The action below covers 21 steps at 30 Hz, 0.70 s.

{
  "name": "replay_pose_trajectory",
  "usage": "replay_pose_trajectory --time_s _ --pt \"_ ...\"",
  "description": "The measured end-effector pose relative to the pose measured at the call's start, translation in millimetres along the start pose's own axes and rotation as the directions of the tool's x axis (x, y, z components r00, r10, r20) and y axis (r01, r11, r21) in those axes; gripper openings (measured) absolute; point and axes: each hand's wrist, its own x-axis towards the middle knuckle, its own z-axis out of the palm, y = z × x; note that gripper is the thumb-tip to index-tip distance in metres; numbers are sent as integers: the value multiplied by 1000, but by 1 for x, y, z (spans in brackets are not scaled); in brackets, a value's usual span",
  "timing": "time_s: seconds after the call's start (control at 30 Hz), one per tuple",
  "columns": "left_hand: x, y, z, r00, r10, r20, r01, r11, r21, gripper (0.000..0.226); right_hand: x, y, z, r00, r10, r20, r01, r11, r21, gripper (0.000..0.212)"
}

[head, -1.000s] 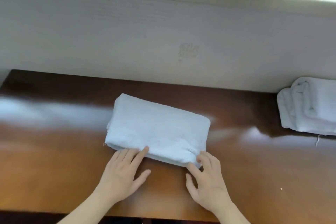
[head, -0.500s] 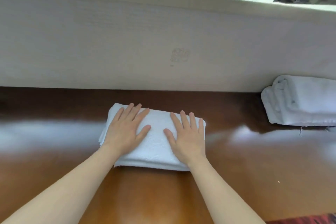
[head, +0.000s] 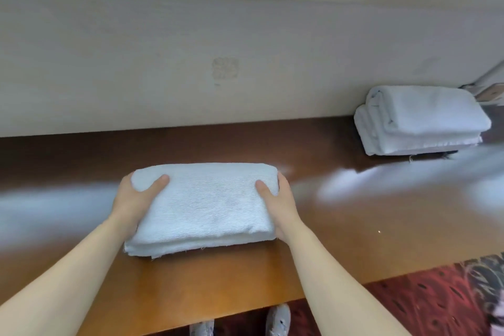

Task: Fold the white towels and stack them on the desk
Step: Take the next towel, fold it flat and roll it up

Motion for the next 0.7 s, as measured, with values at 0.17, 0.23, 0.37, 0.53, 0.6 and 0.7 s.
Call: replay_pose_trajectory --time_s 0.17,0.23,0.37,0.53,0.6,0.7 --pt "-55 2 33 998 -29 50 35 993 -112 41 -15 -16 -56 999 -41 -23 39 996 -82 61" --pt "-81 18 61 998 18 66 -9 991 -133 53 -16 -24 -93 996 -71 -49 66 992 -104 59" --pt "-145 68 147 990 141 28 -136 981 -135 75 -18 -43 -201 984 -141 -108 135 989 -58 55" --pt "-223 120 256 970 243 32 -235 959 -162 75 -23 -69 -345 963 -207 -171 203 978 -38 48" --pt "-246 138 292 965 257 46 -244 952 -187 75 -19 -80 -389 954 -221 -201 208 975 -83 56" --pt "-265 170 338 954 298 41 -286 941 -180 78 -4 -95 -443 937 -262 -232 245 964 -101 59"
